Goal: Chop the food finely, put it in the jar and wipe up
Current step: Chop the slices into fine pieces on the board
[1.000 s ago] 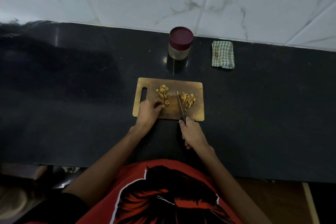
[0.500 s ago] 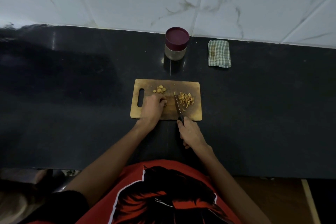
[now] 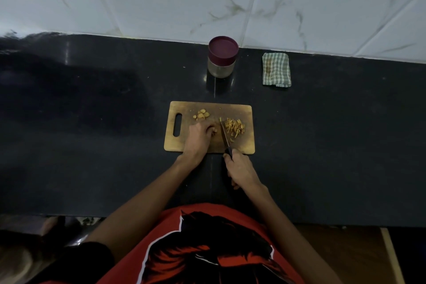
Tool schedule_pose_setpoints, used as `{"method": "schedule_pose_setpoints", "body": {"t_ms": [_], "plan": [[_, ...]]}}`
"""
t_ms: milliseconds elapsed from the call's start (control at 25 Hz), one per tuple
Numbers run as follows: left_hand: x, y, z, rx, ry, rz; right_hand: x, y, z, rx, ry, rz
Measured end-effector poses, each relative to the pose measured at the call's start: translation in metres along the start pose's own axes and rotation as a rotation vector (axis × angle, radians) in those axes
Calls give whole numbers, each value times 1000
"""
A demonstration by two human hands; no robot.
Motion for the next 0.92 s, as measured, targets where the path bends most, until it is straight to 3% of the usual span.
{"method": "schedule_pose_setpoints", "body": {"t_ms": [120, 480, 920], "plan": [[2, -4, 8, 11, 31, -28, 0, 1, 0, 6, -7, -2], [-3, -2, 11, -50, 27, 152, 0, 2, 2, 2, -21, -2], [-10, -7, 14, -77, 87, 38, 2, -1, 5, 4, -8, 7]]}}
Point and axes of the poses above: each hand's wrist, its own y-axis towards the middle knuckle, its own x-axis out of the back of the hand, z = x × y, the point moved 2 cm from there along y, towards the middle knuckle, and after that the axes turned 8 degrees about -x, right-handed, at the moved point
